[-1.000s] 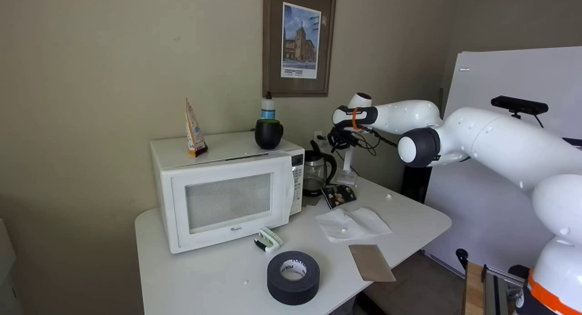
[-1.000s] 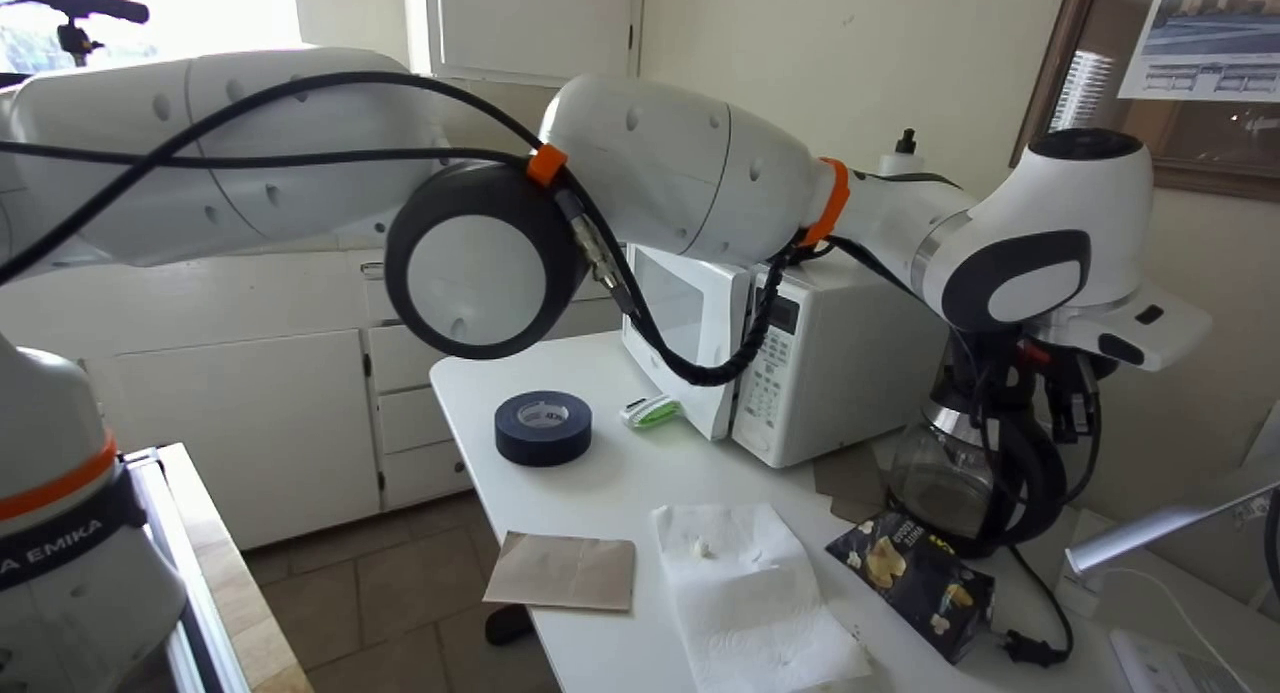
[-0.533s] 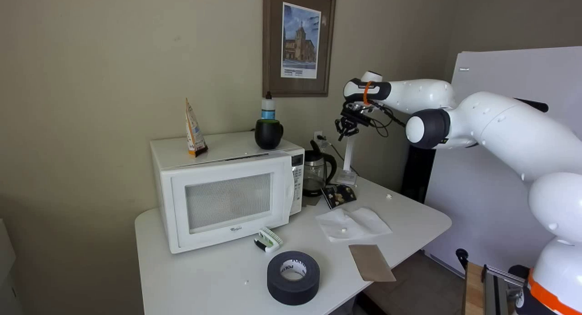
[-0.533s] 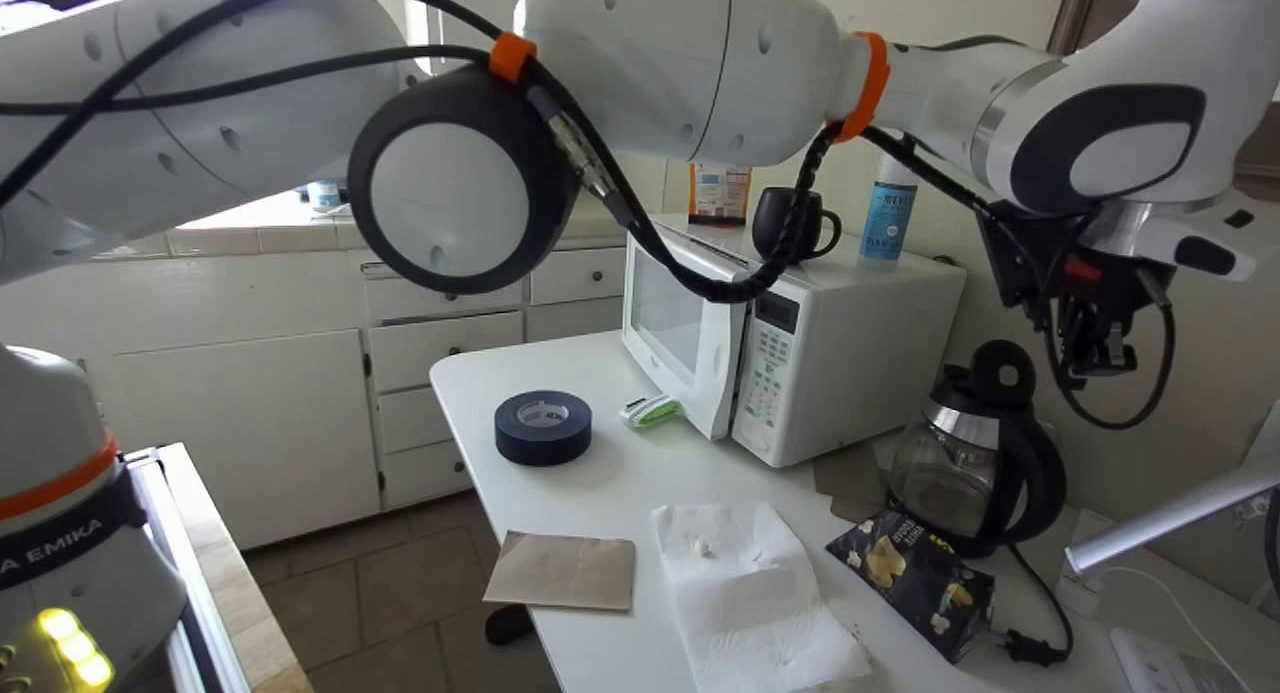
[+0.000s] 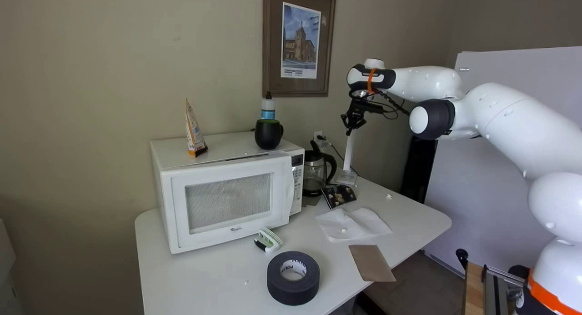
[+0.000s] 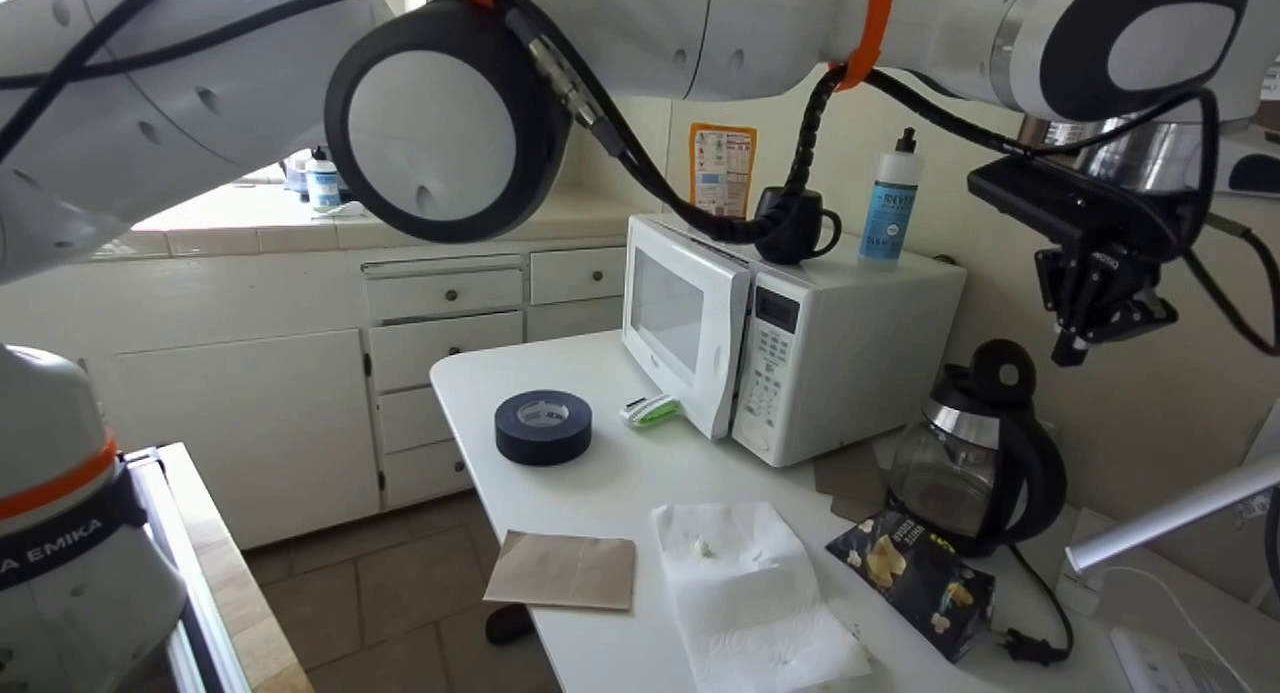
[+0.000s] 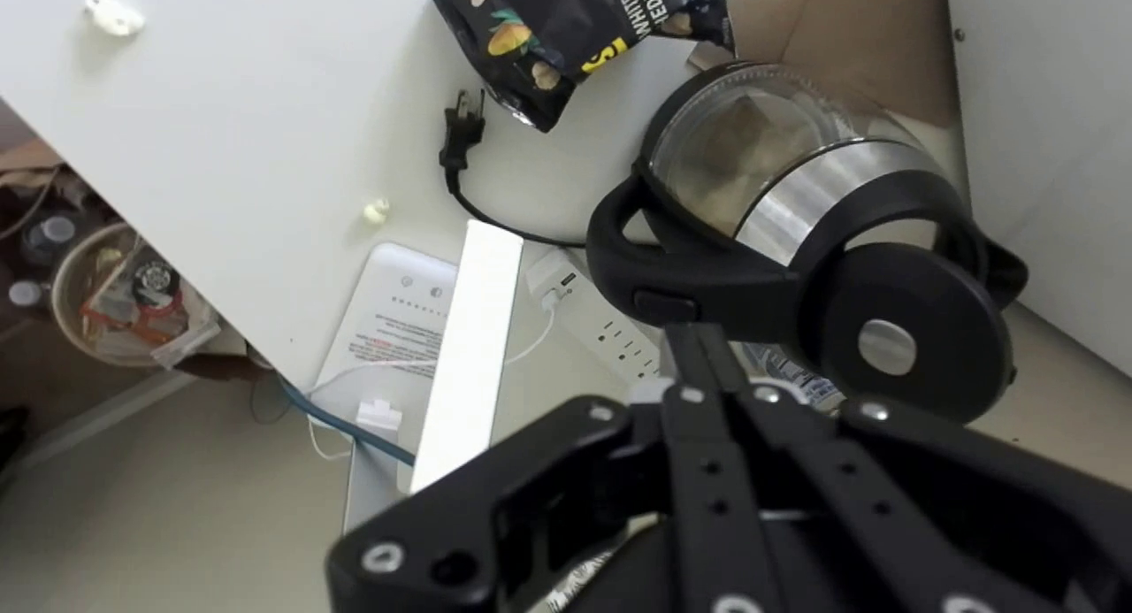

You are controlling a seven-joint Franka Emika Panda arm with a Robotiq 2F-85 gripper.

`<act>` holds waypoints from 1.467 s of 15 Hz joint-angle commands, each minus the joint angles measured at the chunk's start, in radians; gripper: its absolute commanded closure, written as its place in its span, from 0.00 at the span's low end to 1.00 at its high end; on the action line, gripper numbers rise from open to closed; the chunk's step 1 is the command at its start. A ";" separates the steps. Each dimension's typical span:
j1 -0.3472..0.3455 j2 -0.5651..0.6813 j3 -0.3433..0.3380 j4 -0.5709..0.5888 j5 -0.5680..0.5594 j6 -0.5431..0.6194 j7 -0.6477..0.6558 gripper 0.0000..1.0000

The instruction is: Push the electric kettle a little to the left on the table

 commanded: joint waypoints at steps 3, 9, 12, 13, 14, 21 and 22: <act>0.068 -0.080 -0.047 -0.017 -0.082 -0.053 -0.046 1.00; 0.135 -0.119 -0.105 -0.032 -0.152 -0.141 -0.012 0.51; 0.153 -0.132 -0.097 -0.042 -0.146 -0.210 -0.035 0.29; 0.163 -0.138 -0.100 -0.045 -0.150 -0.246 -0.028 0.22; 0.169 -0.140 -0.099 -0.044 -0.148 -0.271 -0.028 0.13; 0.197 -0.131 -0.097 -0.022 -0.144 -0.327 -0.029 0.00; 0.199 -0.131 -0.097 -0.022 -0.145 -0.326 -0.029 0.00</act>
